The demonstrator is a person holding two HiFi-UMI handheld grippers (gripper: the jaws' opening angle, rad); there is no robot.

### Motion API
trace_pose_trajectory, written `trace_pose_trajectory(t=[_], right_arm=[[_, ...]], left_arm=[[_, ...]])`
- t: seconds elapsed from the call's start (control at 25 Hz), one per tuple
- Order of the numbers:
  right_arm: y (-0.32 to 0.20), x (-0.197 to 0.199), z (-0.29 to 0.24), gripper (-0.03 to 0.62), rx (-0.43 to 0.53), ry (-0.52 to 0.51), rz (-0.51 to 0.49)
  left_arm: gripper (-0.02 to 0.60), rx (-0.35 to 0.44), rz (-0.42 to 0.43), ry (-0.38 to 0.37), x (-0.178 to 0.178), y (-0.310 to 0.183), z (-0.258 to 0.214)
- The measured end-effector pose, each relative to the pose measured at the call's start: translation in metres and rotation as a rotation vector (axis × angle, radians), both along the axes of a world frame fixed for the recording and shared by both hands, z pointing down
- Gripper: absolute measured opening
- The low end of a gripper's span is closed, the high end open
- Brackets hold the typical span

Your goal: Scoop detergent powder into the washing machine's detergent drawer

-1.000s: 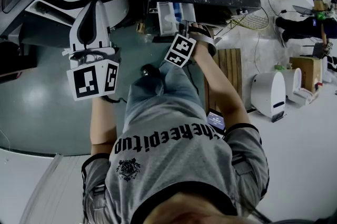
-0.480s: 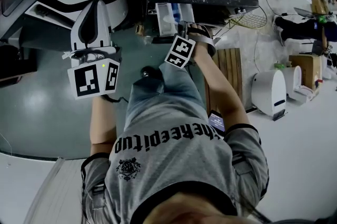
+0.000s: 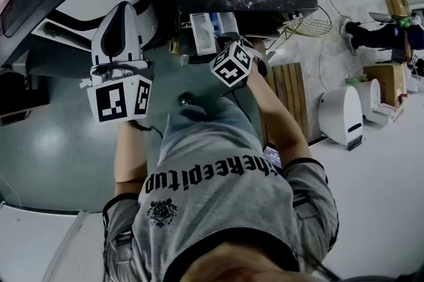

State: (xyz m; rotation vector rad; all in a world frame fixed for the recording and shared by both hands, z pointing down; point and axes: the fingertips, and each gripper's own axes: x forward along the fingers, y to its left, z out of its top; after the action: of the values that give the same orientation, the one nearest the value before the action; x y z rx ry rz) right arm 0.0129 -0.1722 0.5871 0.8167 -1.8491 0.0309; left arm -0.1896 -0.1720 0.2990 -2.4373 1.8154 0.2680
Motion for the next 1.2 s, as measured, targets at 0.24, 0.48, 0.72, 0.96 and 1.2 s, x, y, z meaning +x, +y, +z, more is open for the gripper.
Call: trace_pose_trajectory(t=[0.24, 0.48, 0.72, 0.96, 1.2], right_arm=[[-0.009, -0.001, -0.034, 0.005, 0.019, -0.252, 0.113], [-0.018, 0.009, -0.078, 0.005, 0.075, -0.449, 0.195], [-0.023, 0.031, -0.129, 0.005, 0.181, -0.57, 0.235], [-0.021, 0.059, -0.177, 0.005, 0.3, -0.64, 0.246], [-0.013, 0.087, -0.214, 0.005, 0.418, -0.682, 0.255]], left_arm=[[0.003, 0.008, 0.023, -0.001, 0.018, -0.008, -0.005], [0.003, 0.008, 0.046, -0.006, 0.045, -0.01, -0.012], [0.003, 0.016, 0.056, -0.01, 0.074, -0.006, -0.021], [0.003, 0.024, 0.058, -0.02, 0.102, 0.001, -0.03], [0.003, 0.031, 0.062, -0.031, 0.128, 0.012, -0.037]])
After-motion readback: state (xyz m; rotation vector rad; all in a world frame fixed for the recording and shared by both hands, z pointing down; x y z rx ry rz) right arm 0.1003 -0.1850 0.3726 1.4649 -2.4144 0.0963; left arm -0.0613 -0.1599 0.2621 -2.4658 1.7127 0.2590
